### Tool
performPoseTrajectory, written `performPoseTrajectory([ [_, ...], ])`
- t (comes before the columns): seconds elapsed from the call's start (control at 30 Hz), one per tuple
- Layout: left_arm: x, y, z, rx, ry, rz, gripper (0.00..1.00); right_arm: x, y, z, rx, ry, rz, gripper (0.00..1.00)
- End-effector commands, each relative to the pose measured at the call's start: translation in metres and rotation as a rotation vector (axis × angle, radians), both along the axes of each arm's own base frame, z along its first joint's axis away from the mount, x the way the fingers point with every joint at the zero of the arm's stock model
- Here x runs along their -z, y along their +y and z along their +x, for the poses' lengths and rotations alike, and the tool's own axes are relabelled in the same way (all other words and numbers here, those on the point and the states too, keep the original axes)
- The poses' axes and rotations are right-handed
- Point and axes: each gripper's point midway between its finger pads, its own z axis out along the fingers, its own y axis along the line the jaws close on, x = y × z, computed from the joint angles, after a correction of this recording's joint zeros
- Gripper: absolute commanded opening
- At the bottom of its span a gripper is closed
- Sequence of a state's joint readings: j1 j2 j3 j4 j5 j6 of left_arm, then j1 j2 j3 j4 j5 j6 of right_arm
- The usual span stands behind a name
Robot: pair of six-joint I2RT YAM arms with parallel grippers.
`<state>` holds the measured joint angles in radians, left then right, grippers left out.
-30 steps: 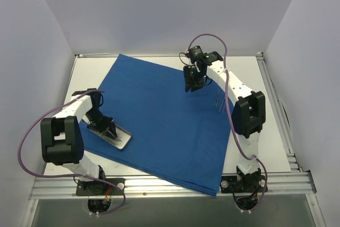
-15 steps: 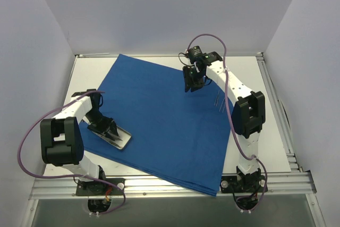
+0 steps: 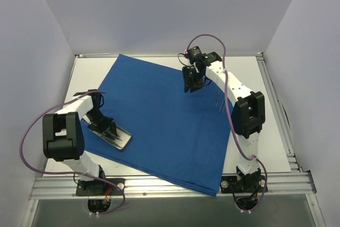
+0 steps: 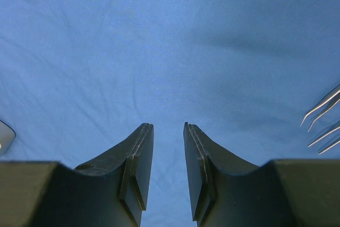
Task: Open and lay out the surgical kit
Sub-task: Pick up the medical item from the container, then place the medical item in the surgical kit.
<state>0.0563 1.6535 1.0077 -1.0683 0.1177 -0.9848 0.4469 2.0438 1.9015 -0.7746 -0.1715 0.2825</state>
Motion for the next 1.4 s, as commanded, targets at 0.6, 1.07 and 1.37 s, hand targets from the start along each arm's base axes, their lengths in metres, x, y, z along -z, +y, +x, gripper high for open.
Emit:
performPoseTrajectory([
  [0.6,-0.026,0.004,0.020,0.021,-0.069,0.005,0.02,-0.021,-0.002,-0.008,-0.018,-0.020,-0.008,0.31],
  [1.07,-0.120,-0.037,0.021,0.250,-0.342,-0.100,0.02,-0.056,0.041,-0.005,-0.080,-0.017,0.215,0.33],
  [1.37,-0.178,-0.116,0.082,0.564,-0.820,-0.294,0.02,-0.113,0.108,-0.005,-0.155,-0.016,0.586,0.42],
])
